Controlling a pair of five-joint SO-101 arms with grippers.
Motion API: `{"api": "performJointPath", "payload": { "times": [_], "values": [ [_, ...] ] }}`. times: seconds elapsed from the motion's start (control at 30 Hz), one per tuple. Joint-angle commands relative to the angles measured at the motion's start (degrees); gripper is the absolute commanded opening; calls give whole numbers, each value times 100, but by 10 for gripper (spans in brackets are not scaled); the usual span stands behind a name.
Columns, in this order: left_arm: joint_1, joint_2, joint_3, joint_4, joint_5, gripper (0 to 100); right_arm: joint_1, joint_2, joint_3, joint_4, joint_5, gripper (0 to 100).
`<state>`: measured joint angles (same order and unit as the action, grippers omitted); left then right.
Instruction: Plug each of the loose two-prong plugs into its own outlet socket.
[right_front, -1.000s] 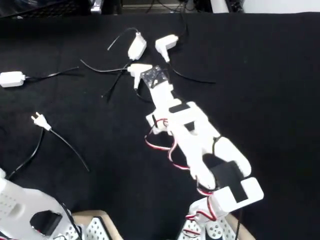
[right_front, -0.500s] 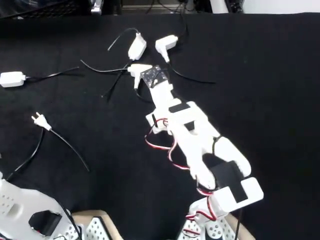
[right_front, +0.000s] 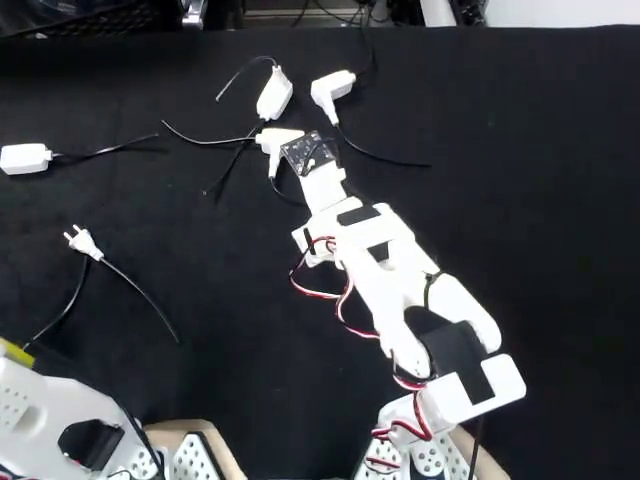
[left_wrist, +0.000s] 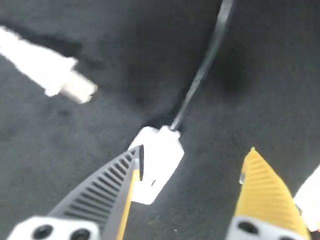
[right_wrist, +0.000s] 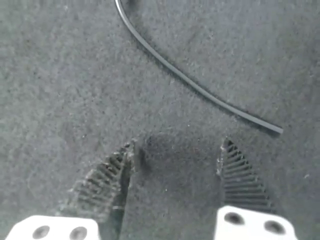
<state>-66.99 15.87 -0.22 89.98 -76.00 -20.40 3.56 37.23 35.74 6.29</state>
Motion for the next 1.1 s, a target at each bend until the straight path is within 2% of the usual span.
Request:
{"api": "performJointPath", "payload": {
  "times": [0.0, 0.13, 0.23, 0.6, 0.8, 0.93, 1.07],
  "values": [
    [-145, -53, 136, -88, -756, 275, -70, -22, -242, 9, 53, 255],
    [-295, -53, 136, -114, -1451, 207, -70, -22, -242, 9, 53, 255],
    [-400, -53, 127, -211, -1741, 220, -70, -22, -242, 9, 53, 255],
    [-532, -44, 954, -1732, -1820, 309, -70, -22, -242, 9, 53, 255],
    [-549, -44, 1534, -2145, -2295, 303, -70, -22, -242, 9, 53, 255],
    [-558, -44, 1868, -2655, -2303, 302, -70, -22, -242, 0, 53, 255],
    [-523, -88, 2026, -2822, -2295, 226, -70, -22, -242, -9, 53, 255]
  ]
}}
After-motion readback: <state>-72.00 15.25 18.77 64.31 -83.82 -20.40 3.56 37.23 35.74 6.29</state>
